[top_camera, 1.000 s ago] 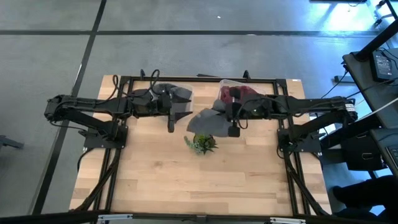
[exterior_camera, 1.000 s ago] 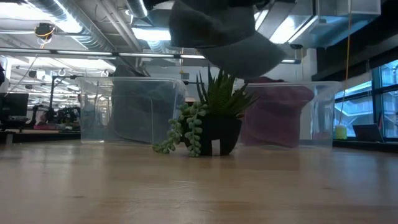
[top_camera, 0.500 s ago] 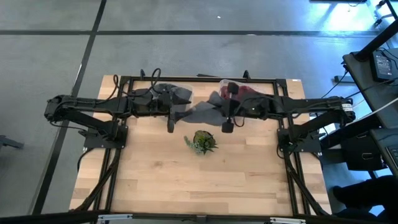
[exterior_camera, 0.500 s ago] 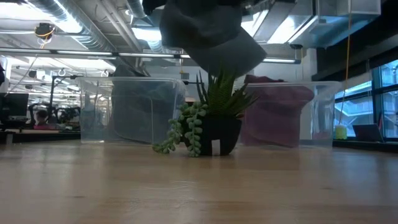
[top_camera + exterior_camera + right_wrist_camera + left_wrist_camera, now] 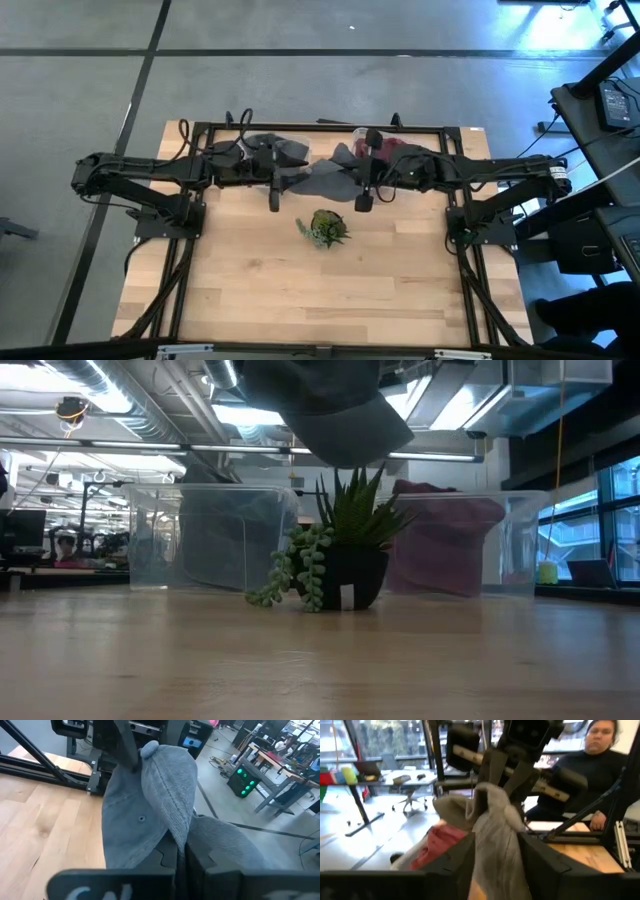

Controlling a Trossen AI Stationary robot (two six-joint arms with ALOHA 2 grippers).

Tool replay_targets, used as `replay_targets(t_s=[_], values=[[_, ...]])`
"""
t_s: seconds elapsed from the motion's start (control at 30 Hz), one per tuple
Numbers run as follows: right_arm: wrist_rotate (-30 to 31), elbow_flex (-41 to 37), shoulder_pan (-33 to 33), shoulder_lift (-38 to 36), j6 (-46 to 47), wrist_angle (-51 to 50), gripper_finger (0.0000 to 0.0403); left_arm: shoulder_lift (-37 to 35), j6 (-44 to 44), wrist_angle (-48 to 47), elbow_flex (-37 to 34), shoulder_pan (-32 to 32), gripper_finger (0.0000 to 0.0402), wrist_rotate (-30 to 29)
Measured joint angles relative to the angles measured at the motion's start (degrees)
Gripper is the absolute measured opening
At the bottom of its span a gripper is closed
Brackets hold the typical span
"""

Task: Pick & Place hat
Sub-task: Put the gray cap into the left transparent bin

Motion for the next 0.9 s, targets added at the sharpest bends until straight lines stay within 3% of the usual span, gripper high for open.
replay_targets(t_s=[0.27,0.47,0.63,0.77,0.9], values=[[0.0,0.0,0.0,0.7,0.0,0.1,0.0012,0.0,9.1,0.6,0.0,0.0,0.0014,3.4],[0.0,0.0,0.0,0.6,-1.7,-1.0,0.0038,-0.2,12.6,0.4,0.0,0.2,0.0006,1.8],[0.4,0.0,0.1,-1.4,-2.4,-4.8,0.0096,-1.3,17.1,0.2,0.0,2.3,0.0005,2.9],[7.0,0.0,0.1,-3.4,-1.7,-7.4,0.0156,-2.2,20.5,-5.8,3.7,5.1,0.0005,3.1],[14.0,0.0,0.0,-4.7,-0.2,-11.5,0.0199,-2.4,27.1,-17.7,10.9,8.3,0.0004,3.5]])
